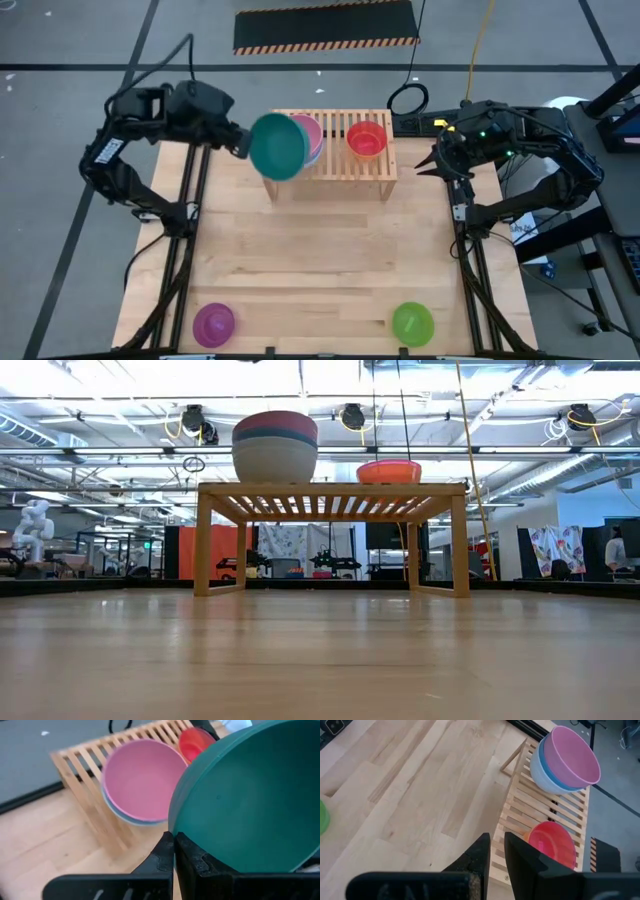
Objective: Place and stack bowls onto a shelf
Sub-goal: Stack the green bowl on top of the pink bowl on the shelf
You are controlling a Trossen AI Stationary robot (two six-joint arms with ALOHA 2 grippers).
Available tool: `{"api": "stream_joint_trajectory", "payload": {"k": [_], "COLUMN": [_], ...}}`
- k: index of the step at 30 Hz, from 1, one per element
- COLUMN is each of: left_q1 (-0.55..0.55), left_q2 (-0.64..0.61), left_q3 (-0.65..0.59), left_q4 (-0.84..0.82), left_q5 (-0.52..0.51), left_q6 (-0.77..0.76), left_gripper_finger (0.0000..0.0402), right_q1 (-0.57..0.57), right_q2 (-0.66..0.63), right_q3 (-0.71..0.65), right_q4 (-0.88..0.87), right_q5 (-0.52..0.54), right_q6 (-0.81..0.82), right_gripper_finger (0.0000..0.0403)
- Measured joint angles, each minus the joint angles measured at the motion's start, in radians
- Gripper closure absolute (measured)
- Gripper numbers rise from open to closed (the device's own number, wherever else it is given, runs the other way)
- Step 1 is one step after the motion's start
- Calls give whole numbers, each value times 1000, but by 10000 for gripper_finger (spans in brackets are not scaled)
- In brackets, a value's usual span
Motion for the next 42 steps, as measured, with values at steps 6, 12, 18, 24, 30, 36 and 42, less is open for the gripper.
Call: {"api": "stream_joint_trajectory", "payload": {"k": [6,12,18,24,30,36,42], "left_q1": [128,253,346,391,420,431,431], "left_q2": [8,54,114,182,231,263,291], "left_q3": [4,4,4,4,3,3,2], "left_q4": [-1,2,1,1,0,0,0], "left_q5": [58,131,235,295,338,382,391], "left_q6": [77,174,245,313,342,366,384], "left_gripper_finger": [399,399,399,399,399,400,400], "right_q1": [0,0,0,0,0,0,0], "right_q2": [0,0,0,0,0,0,0], "right_q3": [0,0,0,0,0,0,0], "right_q4": [0,0,-1,-1,-5,-7,-8], "right_q5": [5,5,6,7,7,7,7], "right_q6": [-22,-32,-32,-32,-32,-32,-32], "right_gripper_finger": [353,353,353,353,353,353,353]}}
